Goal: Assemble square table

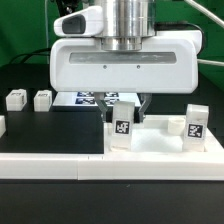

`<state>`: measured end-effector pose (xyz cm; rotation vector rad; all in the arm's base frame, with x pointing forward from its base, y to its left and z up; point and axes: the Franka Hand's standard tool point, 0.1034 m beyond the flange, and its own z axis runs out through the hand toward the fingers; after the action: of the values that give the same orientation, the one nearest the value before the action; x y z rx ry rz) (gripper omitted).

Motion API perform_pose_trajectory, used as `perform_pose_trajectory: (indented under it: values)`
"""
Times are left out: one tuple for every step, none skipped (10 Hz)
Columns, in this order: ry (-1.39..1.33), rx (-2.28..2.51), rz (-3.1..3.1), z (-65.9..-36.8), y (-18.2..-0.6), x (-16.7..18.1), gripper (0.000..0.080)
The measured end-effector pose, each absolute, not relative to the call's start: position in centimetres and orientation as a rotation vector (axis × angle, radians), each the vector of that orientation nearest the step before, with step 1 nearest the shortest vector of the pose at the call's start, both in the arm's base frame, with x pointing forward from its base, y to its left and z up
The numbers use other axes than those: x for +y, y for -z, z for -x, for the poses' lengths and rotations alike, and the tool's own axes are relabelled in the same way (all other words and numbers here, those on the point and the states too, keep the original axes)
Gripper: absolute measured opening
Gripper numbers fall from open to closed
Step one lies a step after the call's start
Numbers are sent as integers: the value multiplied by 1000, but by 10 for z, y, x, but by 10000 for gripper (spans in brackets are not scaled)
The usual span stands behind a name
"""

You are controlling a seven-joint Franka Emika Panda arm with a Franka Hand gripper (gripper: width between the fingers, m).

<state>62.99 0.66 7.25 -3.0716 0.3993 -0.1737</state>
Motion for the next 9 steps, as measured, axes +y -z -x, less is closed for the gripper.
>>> perform_pose_trajectory:
  values:
    - [172, 470, 3059, -630, -72, 6, 299]
    - [168, 608, 3031, -630, -72, 5, 299]
    - [177, 818, 2972, -630, -71, 2, 298]
    - [205, 1073, 2879, -629, -70, -3, 297]
    - [215, 1316, 2748, -627, -69, -6, 297]
    - [211, 1559, 2564, -624, -68, -9, 297]
    - [157, 1754, 2369, -621, -68, -12, 297]
    - [29, 1847, 2238, -620, -70, -15, 297]
    - [-35, 1892, 2186, -620, -70, -18, 297]
